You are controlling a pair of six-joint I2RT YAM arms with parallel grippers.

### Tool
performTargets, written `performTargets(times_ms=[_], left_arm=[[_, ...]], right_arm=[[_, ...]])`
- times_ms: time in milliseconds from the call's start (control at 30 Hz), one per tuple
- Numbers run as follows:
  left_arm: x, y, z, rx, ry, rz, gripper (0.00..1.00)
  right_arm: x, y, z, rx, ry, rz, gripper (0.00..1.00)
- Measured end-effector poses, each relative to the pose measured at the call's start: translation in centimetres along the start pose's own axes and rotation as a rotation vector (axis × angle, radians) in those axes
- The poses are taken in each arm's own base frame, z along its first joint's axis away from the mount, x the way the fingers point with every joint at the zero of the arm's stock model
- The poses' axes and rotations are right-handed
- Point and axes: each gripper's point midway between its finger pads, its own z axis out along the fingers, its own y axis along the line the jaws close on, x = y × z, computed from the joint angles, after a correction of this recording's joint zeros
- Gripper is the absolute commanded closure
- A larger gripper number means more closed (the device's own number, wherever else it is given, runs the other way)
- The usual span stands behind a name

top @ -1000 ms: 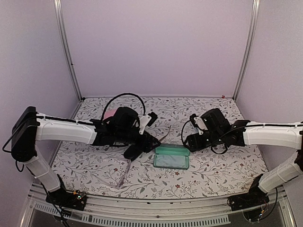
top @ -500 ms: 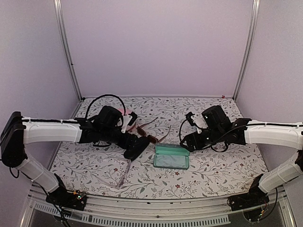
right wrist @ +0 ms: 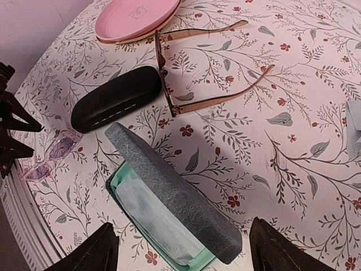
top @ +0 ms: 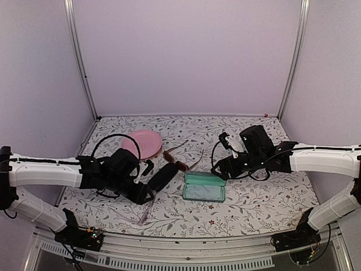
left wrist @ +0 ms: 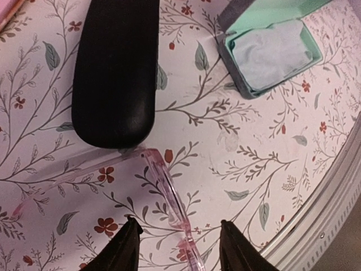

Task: Organize the sunglasses
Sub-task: Pick up the sunglasses from the center of the board.

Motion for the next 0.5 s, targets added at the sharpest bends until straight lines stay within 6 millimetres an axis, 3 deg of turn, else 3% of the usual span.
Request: performTargets(times_ms=[500], left_arm=[[4.1,-0.5,2.3,0.024,0.175,-0.017,0.72]], right_arm=[[-0.5,0.6,0.1,-0.030,-0.018,-0.004,0.18]])
